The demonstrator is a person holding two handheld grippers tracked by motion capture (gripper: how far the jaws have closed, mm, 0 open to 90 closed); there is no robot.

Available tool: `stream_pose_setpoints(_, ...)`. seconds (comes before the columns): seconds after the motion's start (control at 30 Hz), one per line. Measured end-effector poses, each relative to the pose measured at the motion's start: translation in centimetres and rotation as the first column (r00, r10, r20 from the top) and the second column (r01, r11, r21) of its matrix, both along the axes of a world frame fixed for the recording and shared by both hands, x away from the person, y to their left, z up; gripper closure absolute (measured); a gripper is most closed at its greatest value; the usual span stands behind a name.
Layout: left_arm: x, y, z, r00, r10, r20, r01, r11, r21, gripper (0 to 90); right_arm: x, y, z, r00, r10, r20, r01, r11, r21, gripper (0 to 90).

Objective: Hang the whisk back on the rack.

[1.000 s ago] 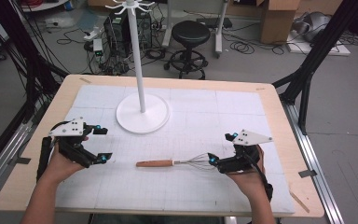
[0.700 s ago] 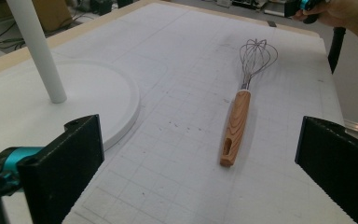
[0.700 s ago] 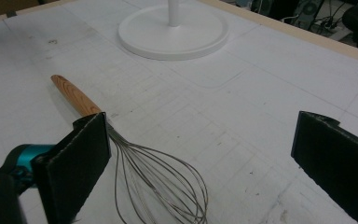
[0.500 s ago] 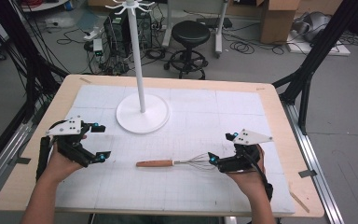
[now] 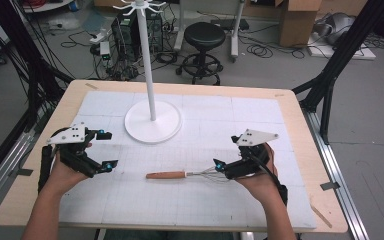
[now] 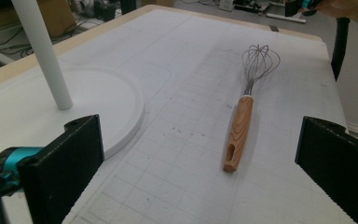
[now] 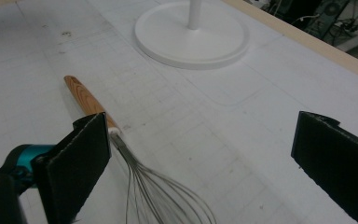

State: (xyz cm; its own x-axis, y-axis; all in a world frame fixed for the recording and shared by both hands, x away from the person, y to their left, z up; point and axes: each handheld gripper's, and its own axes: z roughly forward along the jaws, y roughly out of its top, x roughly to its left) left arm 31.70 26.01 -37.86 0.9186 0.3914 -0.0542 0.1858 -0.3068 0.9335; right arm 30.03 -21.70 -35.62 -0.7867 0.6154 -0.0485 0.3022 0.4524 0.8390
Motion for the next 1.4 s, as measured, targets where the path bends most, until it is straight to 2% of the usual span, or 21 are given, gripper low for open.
stream_pose_setpoints(0.1,0.2,-0.5,-0.2,0.9999,-0.011,-0.010,0.011,0.9998,0.015,1.6,0.9,1.5,0.5,0.9990,0.045,-0.005,-0.046,0.9986,-0.026,3.3)
stream_pose_setpoints(0.23,0.3,-0.6,-0.4,0.9998,-0.012,-0.015,0.012,0.9997,0.019,1.6,2.1,3.9,0.5,0.9925,0.109,-0.056,-0.112,0.9918,-0.062,3.3)
stream_pose_setpoints(0.33,0.4,-0.4,-0.3,0.9998,-0.011,-0.013,0.012,0.9998,0.015,1.6,3.1,6.0,-0.2,0.9813,0.158,-0.109,-0.170,0.9798,-0.106,3.3)
stream_pose_setpoints(0.43,0.3,-0.4,-0.3,0.9999,-0.009,-0.011,0.009,0.9999,0.009,1.6,3.8,7.8,-1.2,0.9702,0.184,-0.158,-0.208,0.9659,-0.154,3.4)
stream_pose_setpoints(0.53,0.3,-0.6,-0.3,0.9999,-0.009,-0.009,0.009,0.9995,0.030,1.6,4.0,9.0,-2.0,0.9586,0.206,-0.196,-0.241,0.9540,-0.177,4.5)
stream_pose_setpoints(0.6,0.3,-0.9,-0.3,0.9999,-0.012,-0.010,0.012,0.9990,0.044,1.6,4.0,9.6,-2.4,0.9534,0.210,-0.217,-0.252,0.9486,-0.191,4.6)
stream_pose_setpoints(0.73,0.3,-1.1,-0.3,0.9998,-0.021,-0.007,0.022,0.9987,0.046,1.6,4.1,10.1,-3.0,0.9482,0.219,-0.230,-0.269,0.9391,-0.214,5.3)
stream_pose_setpoints(0.93,0.3,-1.1,-0.2,0.9998,-0.017,-0.007,0.018,0.9989,0.044,1.6,4.2,10.9,-3.5,0.9402,0.221,-0.259,-0.283,0.9301,-0.234,6.9)
stream_pose_setpoints(1.03,0.3,-1.2,-0.3,0.9998,-0.016,-0.010,0.016,0.9988,0.046,1.6,4.3,11.0,-3.6,0.9337,0.236,-0.270,-0.302,0.9231,-0.238,14.4)
stream_pose_setpoints(1.13,0.3,-1.2,-0.3,0.9998,-0.018,-0.010,0.019,0.9988,0.046,1.6,4.2,11.2,-3.7,0.9298,0.236,-0.282,-0.308,0.9194,-0.245,14.7)
stream_pose_setpoints(1.23,0.4,-1.2,-0.3,0.9998,-0.016,-0.012,0.016,0.9987,0.049,1.6,4.2,11.4,-4.0,0.9225,0.256,-0.289,-0.331,0.9093,-0.252,15.3)
stream_pose_setpoints(1.27,0.4,-1.2,-0.3,0.9998,-0.015,-0.012,0.016,0.9988,0.047,1.6,4.1,11.6,-4.1,0.9213,0.253,-0.295,-0.331,0.9091,-0.253,15.3)
stream_pose_setpoints(1.4,0.4,-1.2,-0.4,0.9998,-0.014,-0.013,0.015,0.9986,0.051,1.6,3.9,12.2,-4.5,0.9087,0.272,-0.317,-0.362,0.8914,-0.273,18.1)
